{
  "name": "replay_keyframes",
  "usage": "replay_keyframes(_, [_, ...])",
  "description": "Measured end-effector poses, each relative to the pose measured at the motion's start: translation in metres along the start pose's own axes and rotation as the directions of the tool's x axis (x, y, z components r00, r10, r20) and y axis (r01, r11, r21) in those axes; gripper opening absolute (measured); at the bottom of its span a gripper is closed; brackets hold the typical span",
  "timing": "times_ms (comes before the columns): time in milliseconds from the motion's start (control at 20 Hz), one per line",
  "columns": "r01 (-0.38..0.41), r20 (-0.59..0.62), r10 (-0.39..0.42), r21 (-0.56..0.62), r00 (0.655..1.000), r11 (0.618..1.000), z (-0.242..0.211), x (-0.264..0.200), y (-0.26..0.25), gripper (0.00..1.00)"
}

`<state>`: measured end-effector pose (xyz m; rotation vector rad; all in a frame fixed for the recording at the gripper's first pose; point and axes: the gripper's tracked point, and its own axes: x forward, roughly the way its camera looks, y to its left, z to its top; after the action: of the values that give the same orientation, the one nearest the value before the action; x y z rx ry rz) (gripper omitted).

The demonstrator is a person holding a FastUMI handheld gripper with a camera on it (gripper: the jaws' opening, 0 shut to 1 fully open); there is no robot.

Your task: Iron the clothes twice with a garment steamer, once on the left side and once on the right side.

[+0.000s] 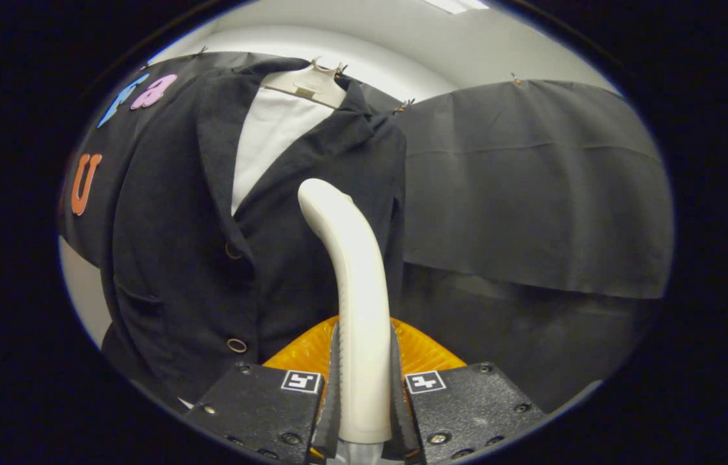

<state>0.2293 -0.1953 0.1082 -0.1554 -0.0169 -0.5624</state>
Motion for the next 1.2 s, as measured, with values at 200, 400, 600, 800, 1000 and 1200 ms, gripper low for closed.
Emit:
replay_keyframes(200, [0.001, -0.050, -0.002, -0.009, 0.999, 1.000, -0.031, 0.000, 0.003, 0.34])
replay_keyframes(400, [-0.002, -0.095, 0.000, -0.019, 0.995, 1.000, -0.060, -0.005, 0.006, 0.34])
replay_keyframes(600, [-0.011, -0.126, 0.005, -0.049, 0.992, 0.999, -0.088, -0.013, 0.011, 0.34])
replay_keyframes(800, [-0.019, -0.141, 0.009, -0.073, 0.990, 0.997, -0.107, -0.016, 0.014, 0.35])
replay_keyframes(1000, [-0.035, -0.156, 0.019, -0.100, 0.988, 0.994, -0.128, -0.026, 0.019, 0.35])
replay_keyframes(1200, [-0.056, -0.233, 0.030, -0.108, 0.972, 0.993, -0.165, -0.037, 0.020, 0.34])
